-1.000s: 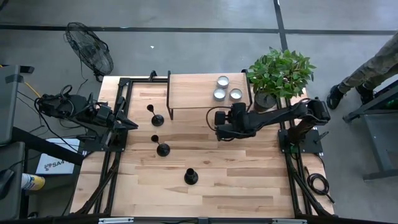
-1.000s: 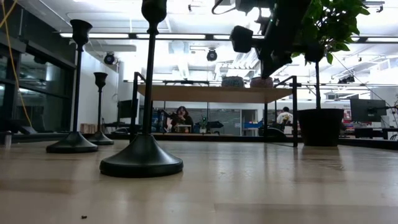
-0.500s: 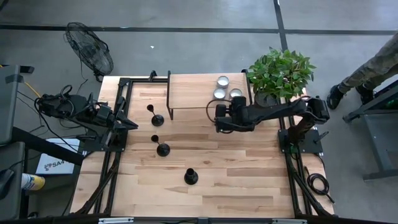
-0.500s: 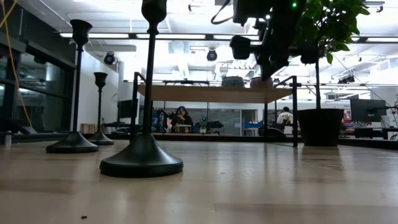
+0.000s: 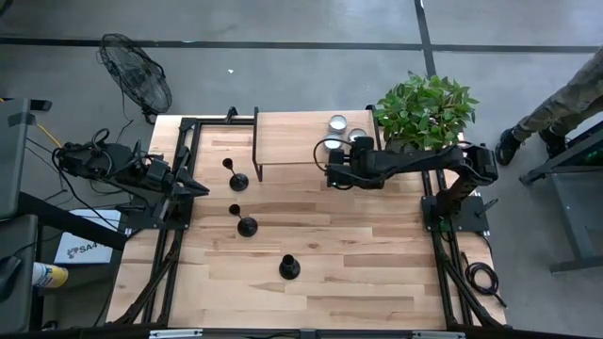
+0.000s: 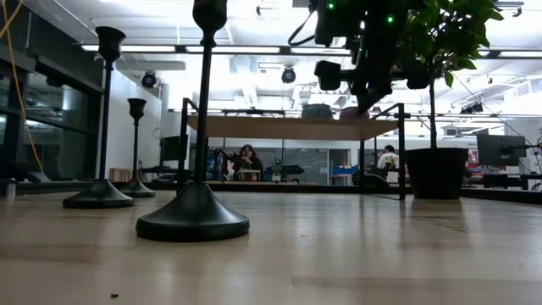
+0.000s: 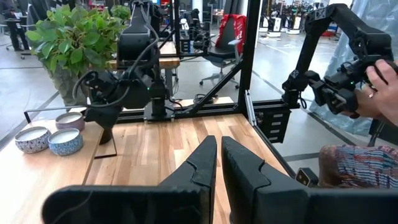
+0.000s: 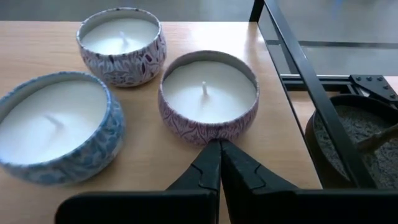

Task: Pick & Place candle stick holders
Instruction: Adjust the pink scented candle on the shelf, then adjust the shelf on the table

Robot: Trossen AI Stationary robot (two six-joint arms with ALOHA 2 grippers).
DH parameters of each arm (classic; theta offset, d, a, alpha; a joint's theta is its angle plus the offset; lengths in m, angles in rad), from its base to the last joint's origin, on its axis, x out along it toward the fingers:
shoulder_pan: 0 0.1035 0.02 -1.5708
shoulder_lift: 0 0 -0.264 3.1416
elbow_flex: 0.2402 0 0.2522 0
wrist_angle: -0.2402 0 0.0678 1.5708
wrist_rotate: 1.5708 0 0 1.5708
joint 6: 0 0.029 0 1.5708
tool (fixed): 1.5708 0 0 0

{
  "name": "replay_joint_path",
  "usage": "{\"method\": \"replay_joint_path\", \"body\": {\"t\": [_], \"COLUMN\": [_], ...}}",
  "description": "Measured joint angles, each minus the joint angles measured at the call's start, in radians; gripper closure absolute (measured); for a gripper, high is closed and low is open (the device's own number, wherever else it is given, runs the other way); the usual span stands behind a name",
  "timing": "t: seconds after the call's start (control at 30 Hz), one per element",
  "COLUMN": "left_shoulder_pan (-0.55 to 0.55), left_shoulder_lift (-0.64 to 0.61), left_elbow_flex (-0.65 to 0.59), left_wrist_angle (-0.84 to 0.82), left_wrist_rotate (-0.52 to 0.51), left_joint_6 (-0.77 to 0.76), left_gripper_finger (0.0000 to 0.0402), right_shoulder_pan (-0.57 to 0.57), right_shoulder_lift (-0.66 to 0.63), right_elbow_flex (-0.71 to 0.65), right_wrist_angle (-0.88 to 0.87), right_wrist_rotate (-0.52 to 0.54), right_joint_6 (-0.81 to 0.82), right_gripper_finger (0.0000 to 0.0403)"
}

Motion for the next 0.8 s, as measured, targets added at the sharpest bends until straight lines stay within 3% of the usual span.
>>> {"method": "replay_joint_path", "body": {"t": [0.47, 0.8], "left_shoulder_pan": [0.0, 0.0], "left_shoulder_lift": [0.0, 0.0], "left_elbow_flex": [0.0, 0.0], "left_wrist_angle": [0.0, 0.0], "left_wrist_rotate": [0.0, 0.0], "left_joint_6": [0.0, 0.0], "left_gripper_finger": [0.0376, 0.0376], "right_shoulder_pan": [-0.031, 0.059], "right_shoulder_lift": [0.0, -0.057], "right_elbow_flex": [0.0, 0.0], "right_wrist_angle": [0.003, 0.04], "right_wrist_rotate": [-0.003, -0.006], "right_joint_6": [-0.014, 0.011], "right_gripper_finger": [0.0403, 0.0403]}}
